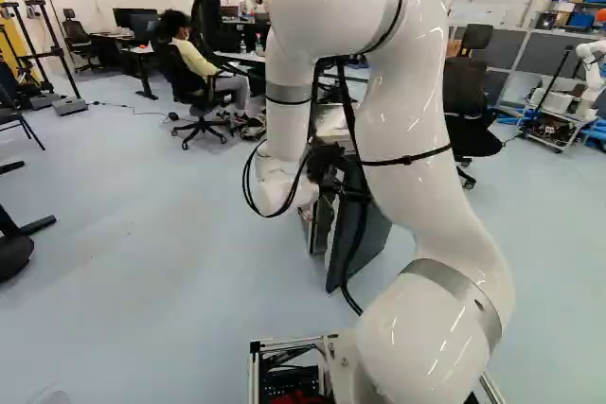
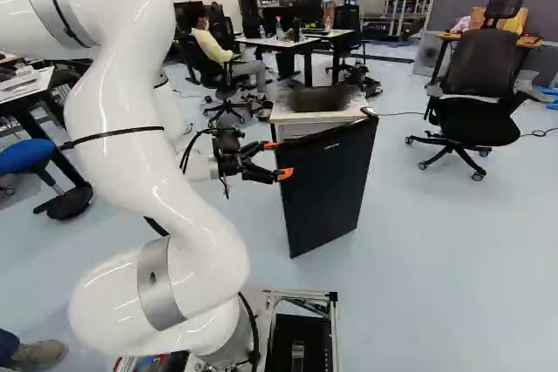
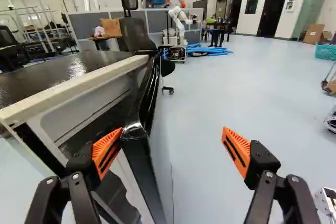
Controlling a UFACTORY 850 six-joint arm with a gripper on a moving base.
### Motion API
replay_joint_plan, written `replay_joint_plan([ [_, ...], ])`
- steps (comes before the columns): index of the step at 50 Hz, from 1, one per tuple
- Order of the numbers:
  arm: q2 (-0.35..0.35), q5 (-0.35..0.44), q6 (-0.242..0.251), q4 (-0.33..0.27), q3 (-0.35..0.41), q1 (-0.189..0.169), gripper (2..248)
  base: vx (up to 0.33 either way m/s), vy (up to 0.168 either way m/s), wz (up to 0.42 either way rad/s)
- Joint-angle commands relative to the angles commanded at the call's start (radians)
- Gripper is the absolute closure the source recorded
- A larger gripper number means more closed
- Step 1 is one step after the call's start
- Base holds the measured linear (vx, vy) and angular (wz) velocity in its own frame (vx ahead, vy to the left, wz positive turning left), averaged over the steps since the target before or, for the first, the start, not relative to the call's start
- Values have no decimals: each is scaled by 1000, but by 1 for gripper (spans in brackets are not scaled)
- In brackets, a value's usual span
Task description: Grab a drink from the fridge
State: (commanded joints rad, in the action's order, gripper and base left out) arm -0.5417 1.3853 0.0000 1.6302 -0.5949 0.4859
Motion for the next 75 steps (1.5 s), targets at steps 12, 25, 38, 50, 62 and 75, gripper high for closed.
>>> replay_joint_plan([
  [12,-2,11,0,37,-5,-17,3,0,0,0],
  [25,-2,26,0,78,-5,-44,3,0,0,0],
  [38,-1,42,0,129,-1,-82,3,0,0,0],
  [50,-1,54,0,180,-1,-125,3,0,0,0],
  [62,-3,54,0,234,-9,-181,3,0,0,0],
  [75,-8,54,0,295,-30,-258,3,0,0,0],
])
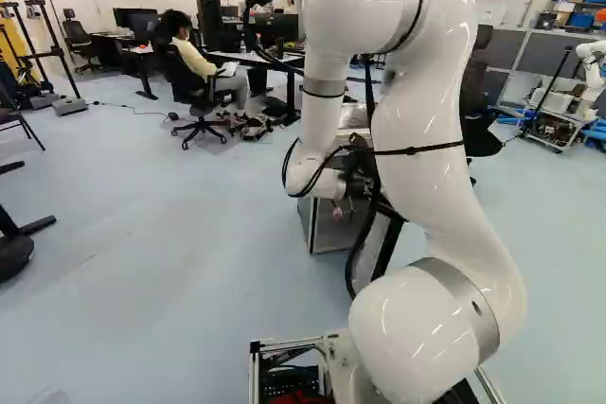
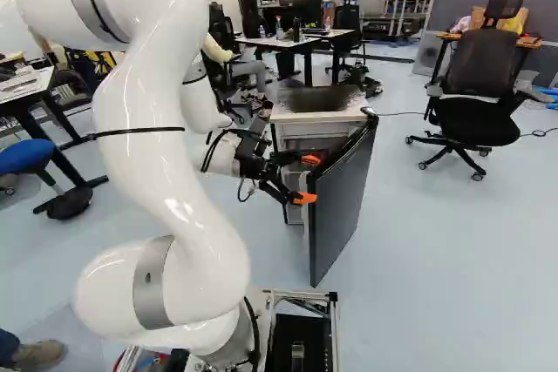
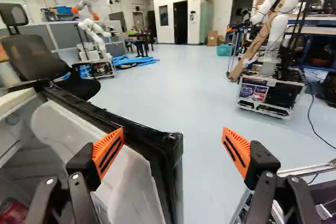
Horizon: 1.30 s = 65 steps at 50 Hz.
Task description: Grab a drink from the fridge
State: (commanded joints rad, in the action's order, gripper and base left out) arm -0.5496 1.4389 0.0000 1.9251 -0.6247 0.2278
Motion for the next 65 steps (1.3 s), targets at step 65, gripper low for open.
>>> replay_joint_plan([
  [65,-68,-20,0,54,-240,-435,3,0,0,0],
])
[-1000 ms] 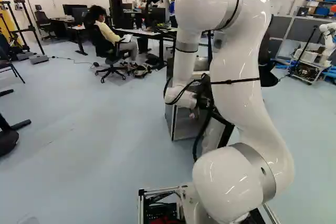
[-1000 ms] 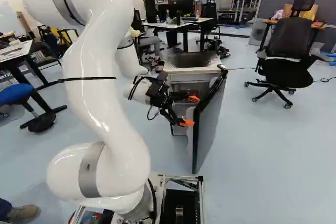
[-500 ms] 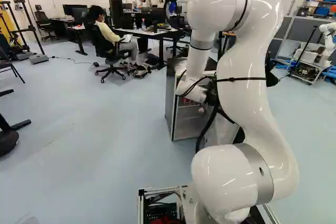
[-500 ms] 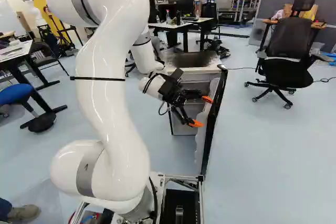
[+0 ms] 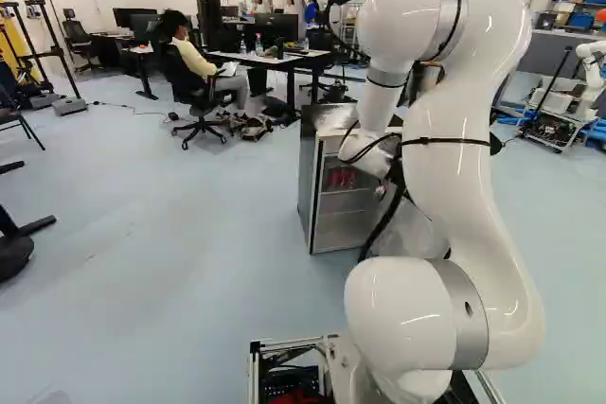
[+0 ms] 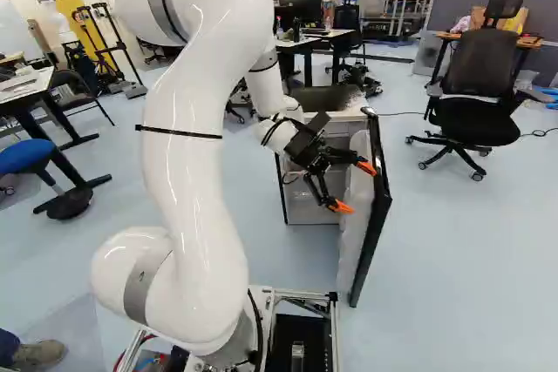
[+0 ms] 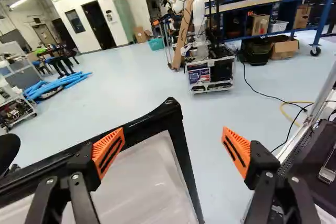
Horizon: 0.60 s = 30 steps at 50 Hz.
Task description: Grab a drink from the fridge
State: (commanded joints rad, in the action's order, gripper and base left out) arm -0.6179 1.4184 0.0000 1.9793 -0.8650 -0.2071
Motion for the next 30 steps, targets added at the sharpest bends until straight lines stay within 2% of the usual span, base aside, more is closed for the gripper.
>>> replay_joint_plan([
  [30,-53,-26,0,25,-142,-165,3,0,0,0],
])
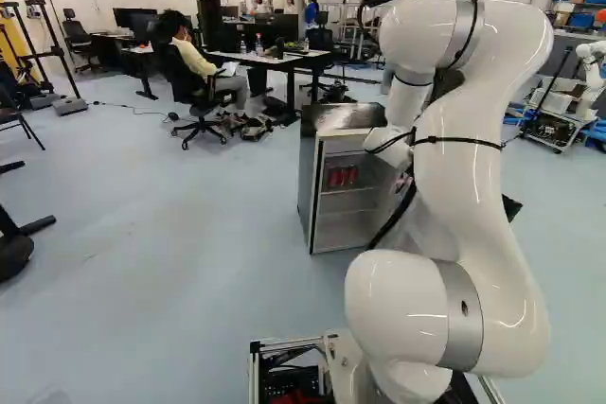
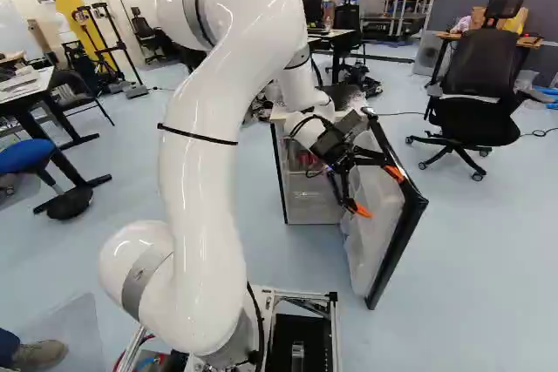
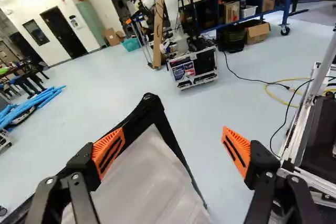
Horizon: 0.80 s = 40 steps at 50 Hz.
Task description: Grab a drink from the fridge
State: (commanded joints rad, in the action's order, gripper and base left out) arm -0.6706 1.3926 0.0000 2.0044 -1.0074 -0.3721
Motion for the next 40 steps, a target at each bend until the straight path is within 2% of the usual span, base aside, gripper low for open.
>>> replay_joint_plan([
  [40,-88,0,0,0,-212,-175,3,0,0,0],
])
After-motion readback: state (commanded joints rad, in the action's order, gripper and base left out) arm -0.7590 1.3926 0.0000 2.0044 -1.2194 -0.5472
